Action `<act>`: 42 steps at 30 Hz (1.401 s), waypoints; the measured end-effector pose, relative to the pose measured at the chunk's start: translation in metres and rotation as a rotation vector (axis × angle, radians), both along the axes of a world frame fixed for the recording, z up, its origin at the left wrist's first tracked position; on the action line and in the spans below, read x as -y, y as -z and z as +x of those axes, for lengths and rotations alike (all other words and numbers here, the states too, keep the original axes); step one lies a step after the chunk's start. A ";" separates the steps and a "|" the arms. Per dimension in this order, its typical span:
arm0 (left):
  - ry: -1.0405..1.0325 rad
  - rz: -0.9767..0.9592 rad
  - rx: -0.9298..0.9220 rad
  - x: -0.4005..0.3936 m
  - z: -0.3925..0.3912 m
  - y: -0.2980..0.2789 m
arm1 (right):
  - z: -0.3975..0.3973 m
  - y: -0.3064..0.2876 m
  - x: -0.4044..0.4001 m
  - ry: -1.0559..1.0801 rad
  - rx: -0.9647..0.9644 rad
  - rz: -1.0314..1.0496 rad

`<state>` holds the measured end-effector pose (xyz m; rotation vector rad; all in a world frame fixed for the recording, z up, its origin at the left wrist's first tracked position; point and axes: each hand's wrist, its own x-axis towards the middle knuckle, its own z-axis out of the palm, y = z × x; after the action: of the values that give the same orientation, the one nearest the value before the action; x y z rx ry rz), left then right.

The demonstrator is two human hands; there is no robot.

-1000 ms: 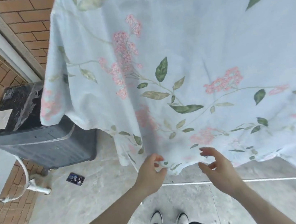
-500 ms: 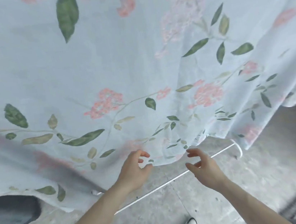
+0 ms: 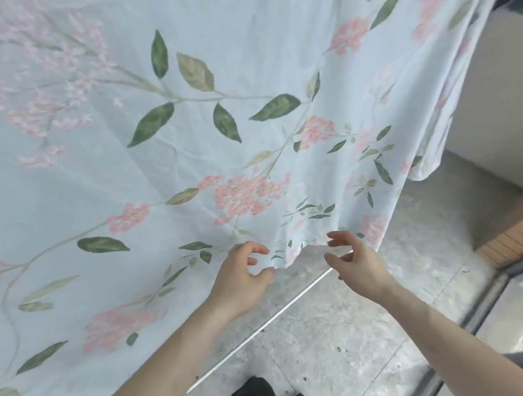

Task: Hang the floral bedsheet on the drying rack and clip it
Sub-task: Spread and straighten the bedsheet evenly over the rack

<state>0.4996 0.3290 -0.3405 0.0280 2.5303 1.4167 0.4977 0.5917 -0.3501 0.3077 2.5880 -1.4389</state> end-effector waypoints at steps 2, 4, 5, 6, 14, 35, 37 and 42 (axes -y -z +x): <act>0.047 -0.008 -0.005 -0.016 -0.018 -0.005 | -0.009 0.000 -0.019 0.037 -0.009 -0.018; 0.091 -0.017 0.001 -0.030 -0.035 -0.012 | -0.013 0.002 -0.032 0.091 -0.018 -0.027; 0.116 -0.022 0.007 -0.039 -0.045 -0.013 | -0.015 0.003 -0.040 0.136 -0.020 -0.032; 0.130 -0.024 0.009 -0.046 -0.054 -0.014 | -0.015 0.003 -0.047 0.168 -0.018 -0.037; 0.255 -0.015 0.004 -0.107 -0.107 -0.023 | -0.040 -0.019 -0.110 0.361 -0.035 -0.046; 0.069 0.006 -0.107 -0.343 -0.238 -0.050 | -0.270 -0.033 -0.365 0.381 -0.184 -0.059; 0.042 -0.004 -0.175 -0.372 -0.254 -0.067 | -0.297 -0.045 -0.388 0.331 -0.233 -0.033; 0.047 -0.082 -0.383 -0.408 -0.284 -0.115 | -0.349 -0.080 -0.410 0.238 -0.389 -0.001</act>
<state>0.2151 0.7372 -0.2260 0.3758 2.8657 1.4004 0.1485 1.0014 -0.2700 0.3798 2.9371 -1.7310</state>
